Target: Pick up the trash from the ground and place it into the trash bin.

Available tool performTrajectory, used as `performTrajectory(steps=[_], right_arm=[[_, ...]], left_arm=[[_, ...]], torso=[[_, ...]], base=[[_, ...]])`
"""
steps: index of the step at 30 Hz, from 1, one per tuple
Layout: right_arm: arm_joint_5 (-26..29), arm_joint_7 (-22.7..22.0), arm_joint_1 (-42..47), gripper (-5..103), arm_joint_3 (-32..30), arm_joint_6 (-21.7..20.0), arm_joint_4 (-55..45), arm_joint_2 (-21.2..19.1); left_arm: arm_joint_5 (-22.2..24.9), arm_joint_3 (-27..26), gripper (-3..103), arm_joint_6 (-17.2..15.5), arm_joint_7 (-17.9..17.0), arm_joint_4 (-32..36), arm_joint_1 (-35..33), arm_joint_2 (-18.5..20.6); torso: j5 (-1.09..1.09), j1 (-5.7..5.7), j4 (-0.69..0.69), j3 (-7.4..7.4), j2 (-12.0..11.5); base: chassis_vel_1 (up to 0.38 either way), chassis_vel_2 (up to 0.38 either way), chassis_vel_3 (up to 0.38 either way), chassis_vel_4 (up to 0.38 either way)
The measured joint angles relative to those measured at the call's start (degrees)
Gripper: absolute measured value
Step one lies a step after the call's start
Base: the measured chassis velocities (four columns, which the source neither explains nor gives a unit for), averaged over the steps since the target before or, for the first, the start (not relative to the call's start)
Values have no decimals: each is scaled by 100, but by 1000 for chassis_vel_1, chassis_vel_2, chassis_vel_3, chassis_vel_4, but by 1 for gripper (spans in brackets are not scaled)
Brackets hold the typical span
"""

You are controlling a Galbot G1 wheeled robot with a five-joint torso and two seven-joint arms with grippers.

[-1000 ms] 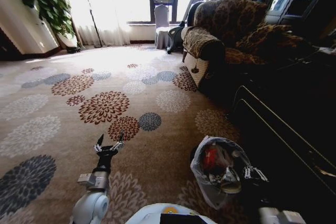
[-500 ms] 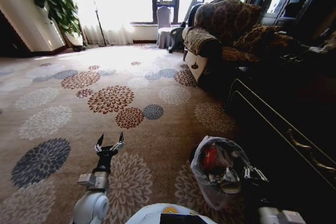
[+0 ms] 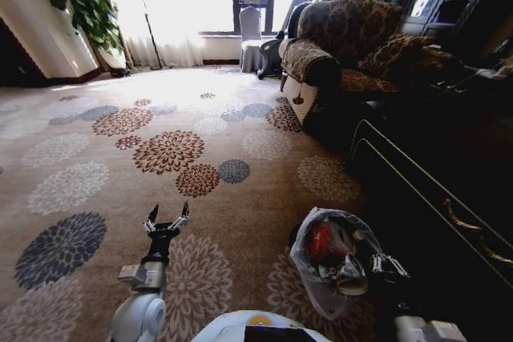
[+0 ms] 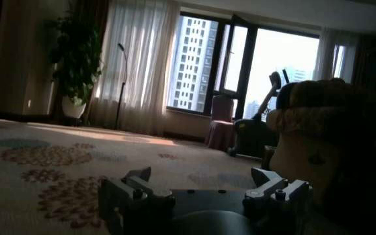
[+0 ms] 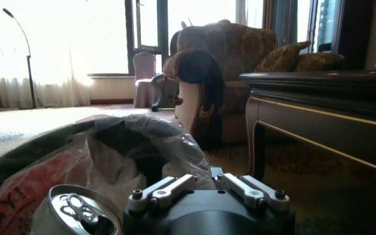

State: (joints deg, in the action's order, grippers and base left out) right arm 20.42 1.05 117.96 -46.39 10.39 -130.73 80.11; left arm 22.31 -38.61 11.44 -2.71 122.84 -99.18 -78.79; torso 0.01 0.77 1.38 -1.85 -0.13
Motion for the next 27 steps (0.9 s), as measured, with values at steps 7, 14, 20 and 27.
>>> performTrajectory(steps=[7, 14, 20, 27], right_arm=[[3, 0, -1, 0, 0, -2, -1, 0], [3, -1, -1, 0, 0, -5, -2, -1], [3, -1, -1, 0, 0, -6, -3, -1], [3, -1, -1, 0, 0, -6, -3, -1]], left_arm=[[0, 0, 100, 0, 0, 0, 0, 0], [0, 0, 100, 0, 0, 0, 0, 0], [0, 0, 100, 0, 0, 0, 0, 0], [0, 0, 100, 0, 0, 0, 0, 0]], torso=[[-1, 0, 0, 0, 0], [0, 0, 1, 0, 0], [-1, 0, 0, 0, 0], [0, 0, 1, 0, 0]], base=[[0, 0, 0, 0], [0, 0, 0, 0], [0, 0, 0, 0], [0, 0, 0, 0]])
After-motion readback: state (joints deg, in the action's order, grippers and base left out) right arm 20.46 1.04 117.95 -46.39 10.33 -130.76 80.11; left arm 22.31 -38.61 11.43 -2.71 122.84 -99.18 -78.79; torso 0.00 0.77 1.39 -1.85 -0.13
